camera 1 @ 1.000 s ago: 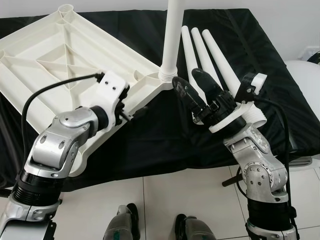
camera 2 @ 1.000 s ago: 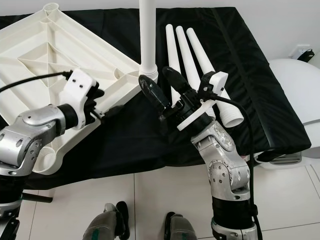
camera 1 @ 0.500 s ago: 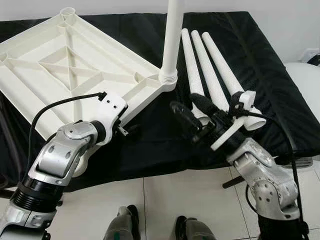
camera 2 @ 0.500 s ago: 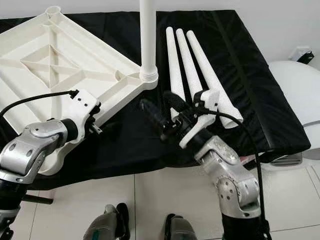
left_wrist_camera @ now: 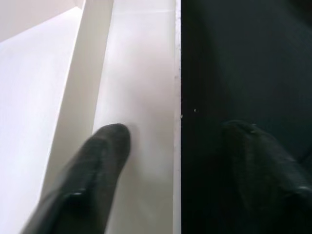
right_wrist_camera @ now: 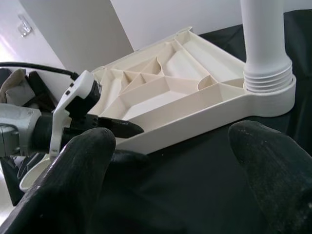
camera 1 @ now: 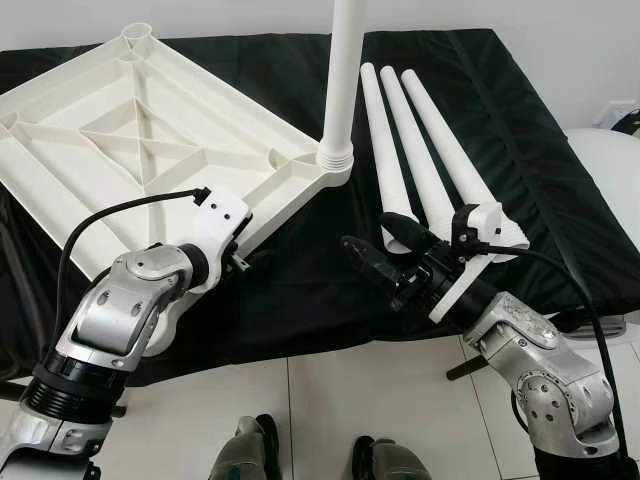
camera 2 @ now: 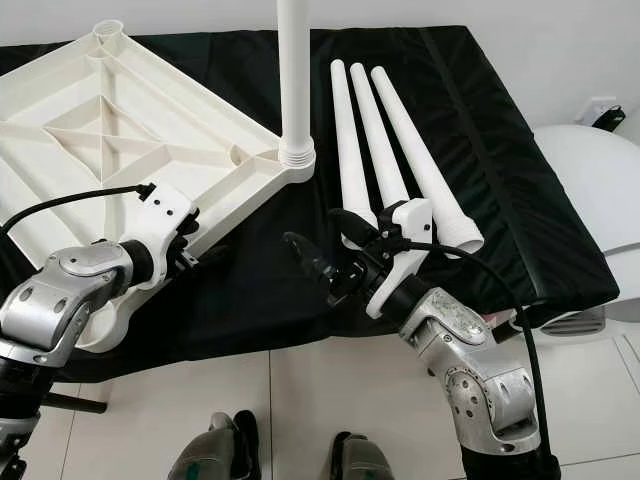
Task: Building children table
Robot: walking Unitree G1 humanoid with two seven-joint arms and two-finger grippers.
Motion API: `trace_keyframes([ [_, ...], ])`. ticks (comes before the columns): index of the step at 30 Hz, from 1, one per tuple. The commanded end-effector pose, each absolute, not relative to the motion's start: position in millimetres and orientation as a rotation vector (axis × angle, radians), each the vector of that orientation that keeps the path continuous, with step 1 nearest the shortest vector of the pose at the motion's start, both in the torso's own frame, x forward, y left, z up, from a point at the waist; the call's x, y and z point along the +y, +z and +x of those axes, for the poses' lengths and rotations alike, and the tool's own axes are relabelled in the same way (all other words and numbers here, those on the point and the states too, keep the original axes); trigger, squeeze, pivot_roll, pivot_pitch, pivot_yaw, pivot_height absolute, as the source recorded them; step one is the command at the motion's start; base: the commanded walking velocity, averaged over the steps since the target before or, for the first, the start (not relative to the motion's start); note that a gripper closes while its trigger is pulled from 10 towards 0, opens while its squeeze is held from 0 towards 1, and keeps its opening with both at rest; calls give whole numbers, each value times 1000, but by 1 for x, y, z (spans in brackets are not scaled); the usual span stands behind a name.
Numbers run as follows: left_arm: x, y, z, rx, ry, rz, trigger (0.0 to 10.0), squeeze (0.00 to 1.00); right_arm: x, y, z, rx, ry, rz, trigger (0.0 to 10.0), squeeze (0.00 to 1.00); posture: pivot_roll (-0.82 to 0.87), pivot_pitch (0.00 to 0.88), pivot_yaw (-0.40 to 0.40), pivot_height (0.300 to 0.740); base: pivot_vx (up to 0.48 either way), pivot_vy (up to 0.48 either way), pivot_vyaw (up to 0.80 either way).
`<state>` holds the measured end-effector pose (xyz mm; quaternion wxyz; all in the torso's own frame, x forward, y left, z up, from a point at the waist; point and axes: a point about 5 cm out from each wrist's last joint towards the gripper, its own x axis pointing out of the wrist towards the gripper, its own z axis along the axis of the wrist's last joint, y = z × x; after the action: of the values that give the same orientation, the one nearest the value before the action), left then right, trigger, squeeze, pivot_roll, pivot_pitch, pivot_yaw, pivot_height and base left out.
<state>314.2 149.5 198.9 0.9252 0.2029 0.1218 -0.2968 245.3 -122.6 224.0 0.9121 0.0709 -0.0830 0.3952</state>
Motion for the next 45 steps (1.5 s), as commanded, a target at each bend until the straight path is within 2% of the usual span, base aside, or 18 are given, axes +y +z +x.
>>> trace_keyframes([
  [1,151,186,312,315,-608,429,0,0,-120,223,240,-158,827,132,10000,0,-34,210,37,740,0,0,0],
  [29,123,190,333,281,-535,353,0,0,-119,225,234,-160,793,134,10000,0,-62,207,47,740,0,0,0],
  [45,111,210,369,204,-365,218,0,0,-110,228,230,-179,822,170,10000,0,-62,213,47,740,0,0,0],
])
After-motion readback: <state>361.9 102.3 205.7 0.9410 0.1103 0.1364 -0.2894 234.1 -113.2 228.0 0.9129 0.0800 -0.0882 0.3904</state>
